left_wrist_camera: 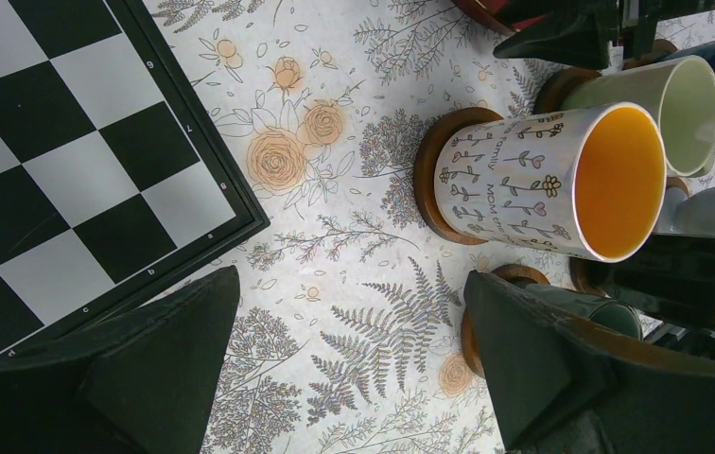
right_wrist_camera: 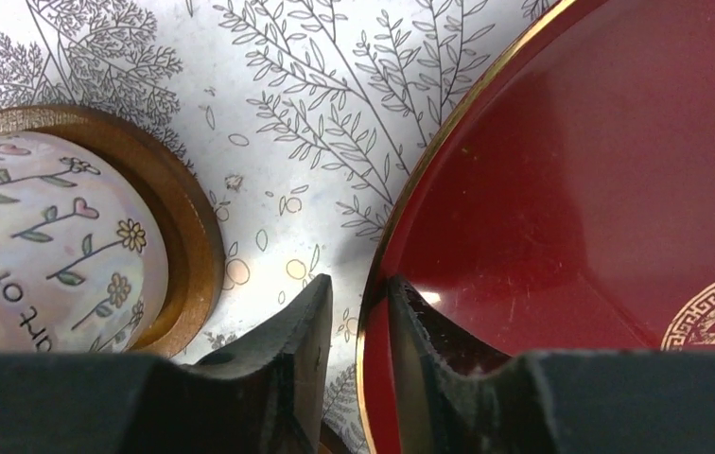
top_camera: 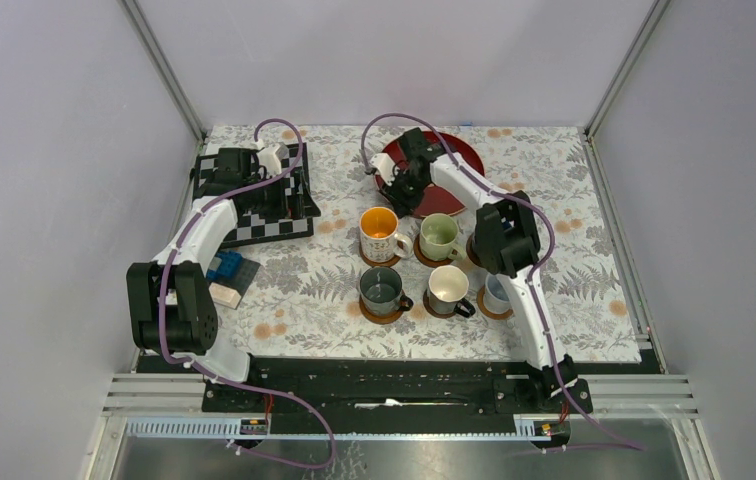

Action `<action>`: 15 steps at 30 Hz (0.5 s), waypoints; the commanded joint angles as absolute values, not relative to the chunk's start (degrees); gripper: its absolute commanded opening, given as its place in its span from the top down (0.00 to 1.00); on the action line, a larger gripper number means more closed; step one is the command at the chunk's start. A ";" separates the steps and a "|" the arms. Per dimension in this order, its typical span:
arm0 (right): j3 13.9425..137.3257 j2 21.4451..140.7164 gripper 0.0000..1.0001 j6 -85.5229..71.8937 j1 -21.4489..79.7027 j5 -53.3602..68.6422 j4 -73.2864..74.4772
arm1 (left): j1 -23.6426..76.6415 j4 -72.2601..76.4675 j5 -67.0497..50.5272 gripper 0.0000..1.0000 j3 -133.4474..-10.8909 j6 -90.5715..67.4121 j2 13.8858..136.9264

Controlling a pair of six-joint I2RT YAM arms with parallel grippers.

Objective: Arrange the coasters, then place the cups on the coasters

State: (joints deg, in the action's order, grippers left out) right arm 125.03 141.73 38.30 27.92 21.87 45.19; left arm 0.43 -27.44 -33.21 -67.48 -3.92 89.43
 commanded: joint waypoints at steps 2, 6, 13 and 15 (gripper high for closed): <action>124.43 133.95 0.61 37.15 28.41 20.67 42.56 | 0.09 -26.76 -34.26 0.01 -69.56 -3.60 88.08; 127.63 132.35 0.53 34.27 28.04 20.38 41.96 | 0.07 -27.46 -33.86 0.01 -70.59 -3.16 87.95; 138.00 130.41 0.27 27.12 24.22 24.91 45.64 | 0.09 -38.77 -31.97 0.01 -81.00 1.54 93.84; 138.25 128.33 0.15 24.18 21.52 26.73 45.55 | 0.09 -42.70 -31.15 0.01 -85.86 3.22 96.37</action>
